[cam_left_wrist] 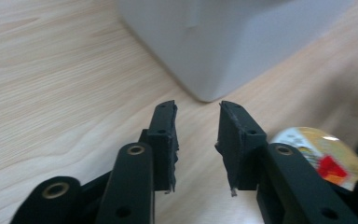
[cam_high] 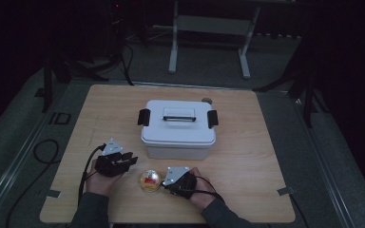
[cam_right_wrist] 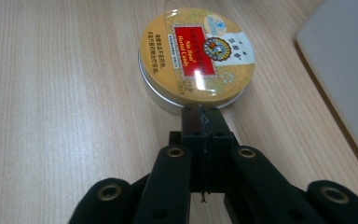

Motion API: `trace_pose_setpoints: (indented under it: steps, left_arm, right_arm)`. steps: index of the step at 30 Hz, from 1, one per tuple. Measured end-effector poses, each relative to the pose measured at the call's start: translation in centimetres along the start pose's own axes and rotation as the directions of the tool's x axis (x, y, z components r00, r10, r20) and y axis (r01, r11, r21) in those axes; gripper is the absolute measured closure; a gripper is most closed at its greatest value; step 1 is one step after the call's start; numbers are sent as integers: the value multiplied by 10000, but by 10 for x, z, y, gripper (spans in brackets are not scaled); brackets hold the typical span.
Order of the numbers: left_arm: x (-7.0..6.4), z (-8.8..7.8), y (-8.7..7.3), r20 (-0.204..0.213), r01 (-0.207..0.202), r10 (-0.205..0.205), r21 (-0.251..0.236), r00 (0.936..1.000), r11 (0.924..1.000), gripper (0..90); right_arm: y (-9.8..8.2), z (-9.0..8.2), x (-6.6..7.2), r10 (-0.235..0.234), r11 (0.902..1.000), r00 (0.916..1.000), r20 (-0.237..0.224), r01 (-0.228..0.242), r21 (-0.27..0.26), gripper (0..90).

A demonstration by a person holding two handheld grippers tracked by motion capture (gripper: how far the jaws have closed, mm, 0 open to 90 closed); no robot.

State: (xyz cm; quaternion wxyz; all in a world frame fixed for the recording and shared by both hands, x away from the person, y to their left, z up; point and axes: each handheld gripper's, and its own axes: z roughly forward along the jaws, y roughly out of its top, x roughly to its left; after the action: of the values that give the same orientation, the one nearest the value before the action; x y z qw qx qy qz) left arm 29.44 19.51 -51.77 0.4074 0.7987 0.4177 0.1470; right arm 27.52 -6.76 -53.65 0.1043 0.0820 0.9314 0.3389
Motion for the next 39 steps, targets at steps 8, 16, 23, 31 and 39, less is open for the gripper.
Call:
trace_pose_setpoints:
  steps: [8,16,23,31,39]
  left_arm:
    - [-33,5,13,562,-1128,1121,91,9921,9936,815]
    - [-57,16,18,1417,-1795,1713,474,9750,9826,900]
    - [-76,29,18,1961,-2393,2206,773,9554,9679,900]
    - [-85,42,12,2260,-2768,2426,1340,9434,9515,900]
    - [-76,33,3,2211,-2647,2284,1512,9481,9524,900]
  right_arm:
    - [-15,-27,2,343,9994,9988,344,-340,-100,670]
    - [-46,-55,0,1066,9943,9897,952,-1062,-93,568]
    - [-55,-61,-4,1349,9908,9863,953,-1334,-222,563]
    - [-58,-55,-3,1156,9932,9896,854,-1166,64,562]
    - [-59,-57,-4,1228,9923,9886,868,-1237,54,562]
